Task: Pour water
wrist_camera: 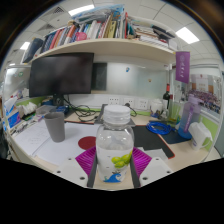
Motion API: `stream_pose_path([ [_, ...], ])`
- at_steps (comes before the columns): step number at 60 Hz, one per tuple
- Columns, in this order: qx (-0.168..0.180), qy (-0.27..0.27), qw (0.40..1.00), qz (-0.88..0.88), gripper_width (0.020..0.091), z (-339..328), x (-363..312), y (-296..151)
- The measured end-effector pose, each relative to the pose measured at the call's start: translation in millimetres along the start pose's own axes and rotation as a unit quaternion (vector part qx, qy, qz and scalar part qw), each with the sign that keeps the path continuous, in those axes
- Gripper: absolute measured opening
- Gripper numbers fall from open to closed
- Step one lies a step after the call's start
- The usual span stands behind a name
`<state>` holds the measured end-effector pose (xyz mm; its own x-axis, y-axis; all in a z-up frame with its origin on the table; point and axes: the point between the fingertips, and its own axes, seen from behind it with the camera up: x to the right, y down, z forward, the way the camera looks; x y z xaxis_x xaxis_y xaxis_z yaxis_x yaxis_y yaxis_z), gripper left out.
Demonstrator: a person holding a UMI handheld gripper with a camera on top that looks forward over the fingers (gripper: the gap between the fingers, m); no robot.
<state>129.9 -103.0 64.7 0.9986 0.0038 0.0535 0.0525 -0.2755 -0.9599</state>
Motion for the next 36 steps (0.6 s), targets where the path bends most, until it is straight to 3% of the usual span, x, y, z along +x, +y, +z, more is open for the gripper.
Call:
stream_pose_path([
  [4, 0.021, 0.006, 1.0, 0.0, 0.0503, 2.1, 4.5, -6.0],
  [17, 0.037, 0.012, 0.999, 0.003, 0.0405, 3.9, 6.9, -7.7],
  [28, 0.004, 0.006, 1.0, -0.013, 0.0391, 6.6, 6.2, -9.9],
  [36, -0.02, 0.022, 0.996, -0.087, 0.0391, 18.1, 3.7, -40.1],
])
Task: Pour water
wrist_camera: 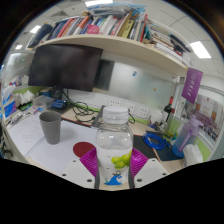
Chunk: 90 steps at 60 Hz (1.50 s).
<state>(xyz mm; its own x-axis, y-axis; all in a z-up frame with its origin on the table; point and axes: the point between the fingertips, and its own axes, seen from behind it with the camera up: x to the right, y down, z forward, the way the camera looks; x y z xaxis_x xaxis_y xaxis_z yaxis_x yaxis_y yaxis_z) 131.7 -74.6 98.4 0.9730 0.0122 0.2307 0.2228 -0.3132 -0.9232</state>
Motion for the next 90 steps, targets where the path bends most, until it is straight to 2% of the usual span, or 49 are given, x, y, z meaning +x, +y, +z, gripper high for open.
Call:
stream_pose_path([
  [5, -0.018, -0.005, 0.995, -0.096, 0.039, 14.4, -5.5, -19.9],
  [10, -0.022, -0.001, 0.981, -0.191, 0.0389, 28.5, -16.4, -41.5],
  [24, -0.027, 0.001, 0.895, -0.445, 0.0392, 59.9, -57.2, -84.0],
  [37, -0.019, -0.001, 0.786, -0.618, 0.039, 77.8, -93.2, -92.2],
  [48, -0.035, 0.004, 0.705, -0.708, 0.0389, 88.0, -100.4, -90.2],
  [56, -0.035, 0.02, 0.657, -0.753, 0.0389, 91.9, -102.2, -99.6],
  [64, -0.064, 0.036, 0.626, -0.776, 0.039, 93.4, -92.6, -99.7],
  [73, -0.065, 0.034, 0.623, -0.779, 0.0391, 93.4, -94.1, -97.2],
  [78, -0.061, 0.026, 0.646, -0.761, 0.0392, 91.0, -94.8, -98.0],
  [82, -0.051, 0.01, 0.698, -0.715, 0.039, 85.8, -96.8, -104.0],
  [90, -0.032, -0.017, 0.839, -0.543, 0.0392, 68.4, -106.1, -119.7],
])
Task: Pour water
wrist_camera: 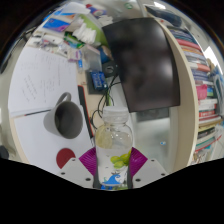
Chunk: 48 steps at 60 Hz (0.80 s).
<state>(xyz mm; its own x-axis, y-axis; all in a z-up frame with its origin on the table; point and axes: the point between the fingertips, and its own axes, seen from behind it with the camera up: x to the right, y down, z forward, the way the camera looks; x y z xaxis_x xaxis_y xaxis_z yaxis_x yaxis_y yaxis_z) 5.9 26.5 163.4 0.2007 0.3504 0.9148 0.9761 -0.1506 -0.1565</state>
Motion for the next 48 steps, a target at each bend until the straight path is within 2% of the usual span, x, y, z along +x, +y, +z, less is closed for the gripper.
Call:
stream_pose_path([
  [7, 0.046, -0.027, 0.984, 0.172, 0.0393, -12.1, 12.3, -10.6],
  [15, 0.086, -0.057, 0.928, 0.357, 0.0405, -17.9, 12.0, -14.9],
  [22, 0.09, -0.073, 0.871, 0.477, 0.0404, -9.5, -2.5, 0.2],
  [30, 0.073, -0.073, 0.842, 0.529, 0.0404, 10.8, -28.4, 25.5],
  [36, 0.075, -0.075, 0.811, 0.575, 0.0405, 23.1, -42.9, 30.7],
  [48, 0.073, -0.059, 0.792, 0.603, 0.0404, 44.9, -63.8, 43.7],
])
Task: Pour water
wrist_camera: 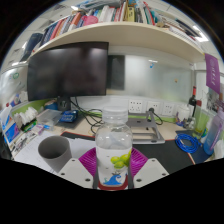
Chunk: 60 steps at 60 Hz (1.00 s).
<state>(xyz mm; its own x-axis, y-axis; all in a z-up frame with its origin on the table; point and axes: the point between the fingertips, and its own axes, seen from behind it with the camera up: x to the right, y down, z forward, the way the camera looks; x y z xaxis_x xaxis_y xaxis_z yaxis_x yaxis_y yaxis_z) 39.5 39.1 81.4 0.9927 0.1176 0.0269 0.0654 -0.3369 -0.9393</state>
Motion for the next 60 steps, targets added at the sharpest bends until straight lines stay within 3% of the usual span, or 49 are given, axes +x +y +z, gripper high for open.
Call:
stream_pose_path([
  [12, 0.025, 0.01, 1.0, -0.012, 0.0406, -0.2, 4.3, 6.0],
  [19, 0.036, 0.015, 0.999, -0.017, 0.047, -2.7, 5.1, 7.1],
  [26, 0.02, 0.019, 1.0, -0.014, 0.0546, -7.0, 5.8, 14.0],
  [34, -0.007, 0.024, 1.0, -0.008, 0.0797, -20.7, 5.5, 31.0],
  [37, -0.016, 0.034, 0.999, -0.007, 0.0848, -31.7, 7.0, 38.6],
  [48, -0.059, 0.062, 0.996, 0.009, 0.0843, -97.6, -4.1, 54.9],
  [60, -0.03, 0.081, 0.996, 0.009, 0.0846, -162.7, -23.9, -13.0],
])
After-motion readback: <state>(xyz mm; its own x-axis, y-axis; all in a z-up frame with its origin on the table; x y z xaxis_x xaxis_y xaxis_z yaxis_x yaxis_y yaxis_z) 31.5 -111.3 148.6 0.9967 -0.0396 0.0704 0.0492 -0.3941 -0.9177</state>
